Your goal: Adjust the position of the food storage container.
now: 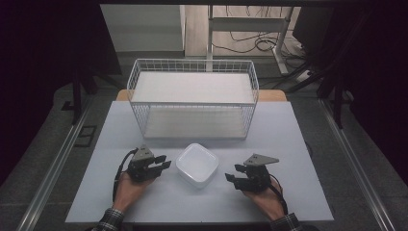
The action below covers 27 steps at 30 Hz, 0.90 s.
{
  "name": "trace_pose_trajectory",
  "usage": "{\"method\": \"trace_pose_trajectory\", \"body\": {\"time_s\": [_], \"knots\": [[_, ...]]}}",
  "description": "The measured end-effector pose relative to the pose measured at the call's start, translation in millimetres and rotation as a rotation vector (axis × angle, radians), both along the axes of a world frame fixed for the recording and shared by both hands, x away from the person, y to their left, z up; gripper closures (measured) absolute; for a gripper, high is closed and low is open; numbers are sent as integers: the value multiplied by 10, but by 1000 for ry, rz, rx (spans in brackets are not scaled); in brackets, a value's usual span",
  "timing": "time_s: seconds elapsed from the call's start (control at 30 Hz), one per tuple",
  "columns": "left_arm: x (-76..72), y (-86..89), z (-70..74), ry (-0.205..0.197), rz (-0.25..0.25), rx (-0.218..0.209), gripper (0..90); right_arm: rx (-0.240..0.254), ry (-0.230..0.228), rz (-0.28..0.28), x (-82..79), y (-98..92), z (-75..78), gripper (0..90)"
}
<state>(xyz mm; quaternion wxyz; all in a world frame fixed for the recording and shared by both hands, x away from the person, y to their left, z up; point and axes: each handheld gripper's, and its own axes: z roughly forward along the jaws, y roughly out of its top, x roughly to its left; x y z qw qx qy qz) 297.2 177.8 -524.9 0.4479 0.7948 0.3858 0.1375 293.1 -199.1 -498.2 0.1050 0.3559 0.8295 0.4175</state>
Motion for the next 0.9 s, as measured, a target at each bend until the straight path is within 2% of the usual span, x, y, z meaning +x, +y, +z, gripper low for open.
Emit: {"method": "trace_pose_trajectory", "body": {"time_s": [0.03, 0.1, 0.13, 0.17, 0.2, 0.27, 0.3, 0.4, 0.53, 0.57, 0.77, 0.9], "knots": [[69, -25, -9, 3, -7, -8, 731, 2, 10, 14, 23, 24, -9, 540], [105, -55, -18, 8, -8, -16, 762, 1, 13, 19, 36, 39, -12, 573], [125, -70, -21, 12, -12, -15, 800, 1, 18, 27, 57, 65, -14, 612], [157, -91, -26, 17, -22, -9, 853, -5, 20, 49, 95, 117, -16, 691], [172, -107, -29, 22, -27, -8, 853, -5, 20, 49, 95, 117, -16, 691], [195, -152, -38, 32, -40, -8, 895, -7, 24, 77, 124, 163, -25, 774], [187, -176, -46, 47, -50, -8, 898, -15, 47, 112, 130, 219, -46, 831], [179, -189, -50, 60, -62, -21, 899, -34, 46, 135, 114, 265, -65, 874], [140, -226, -35, 75, -59, -24, 900, -38, 33, 141, 113, 297, -41, 888], [105, -244, -24, 90, -45, -26, 900, -29, 27, 140, 142, 292, -28, 889], [-17, -280, 2, 104, -46, -10, 900, -4, 36, 122, 236, 253, -30, 889], [-148, -301, 14, 107, -55, -10, 900, -22, 21, 121, 297, 266, -36, 889]]}}
